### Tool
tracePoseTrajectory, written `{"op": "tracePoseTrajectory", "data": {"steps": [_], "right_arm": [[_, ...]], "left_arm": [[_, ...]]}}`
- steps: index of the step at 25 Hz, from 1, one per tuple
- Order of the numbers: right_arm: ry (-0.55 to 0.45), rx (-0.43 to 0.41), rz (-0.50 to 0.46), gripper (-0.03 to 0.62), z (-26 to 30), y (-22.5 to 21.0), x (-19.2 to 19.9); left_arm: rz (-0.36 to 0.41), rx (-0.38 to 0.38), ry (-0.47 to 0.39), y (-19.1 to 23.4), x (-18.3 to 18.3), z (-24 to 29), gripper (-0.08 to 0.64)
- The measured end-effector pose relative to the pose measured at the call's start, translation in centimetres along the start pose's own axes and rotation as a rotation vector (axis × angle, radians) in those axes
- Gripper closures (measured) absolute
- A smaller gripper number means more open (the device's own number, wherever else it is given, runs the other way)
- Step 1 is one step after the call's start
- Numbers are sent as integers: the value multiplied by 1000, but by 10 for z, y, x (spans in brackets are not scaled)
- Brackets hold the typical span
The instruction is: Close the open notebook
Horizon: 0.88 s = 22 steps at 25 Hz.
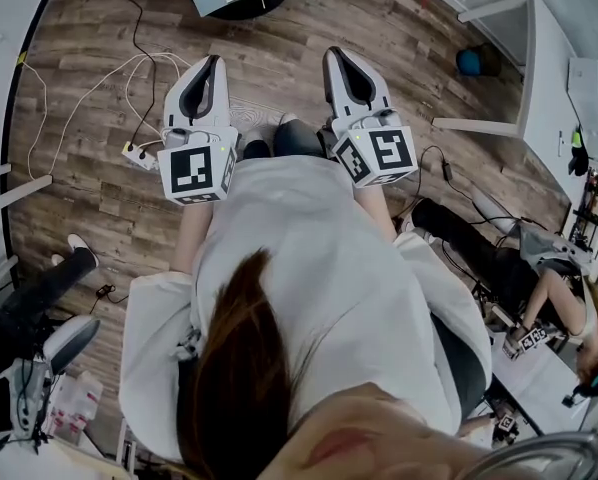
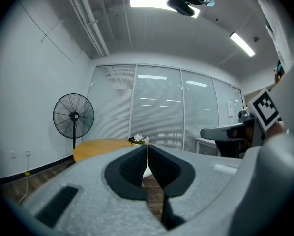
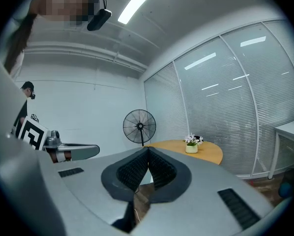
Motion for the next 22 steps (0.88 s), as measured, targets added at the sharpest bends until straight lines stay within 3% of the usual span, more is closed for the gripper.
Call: {"op": "tracePoseTrajectory", "data": {"steps": [12, 22], "right_arm": [[31, -59, 30, 589, 42, -26, 0], [70, -104, 41, 589, 109, -89, -21]], "left_arm": [[0, -42, 43, 5, 4, 33, 541], [-46, -41, 99, 7, 5, 127, 541]]}}
Point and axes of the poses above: the fingertips, and each gripper's own axes: z forward along the fingers, y to its left, x out of its underside, the point moved 6 cm from there along -z, backward along the fingers, and after that the axes turned 11 degrees about z, right-handed, at the moved point
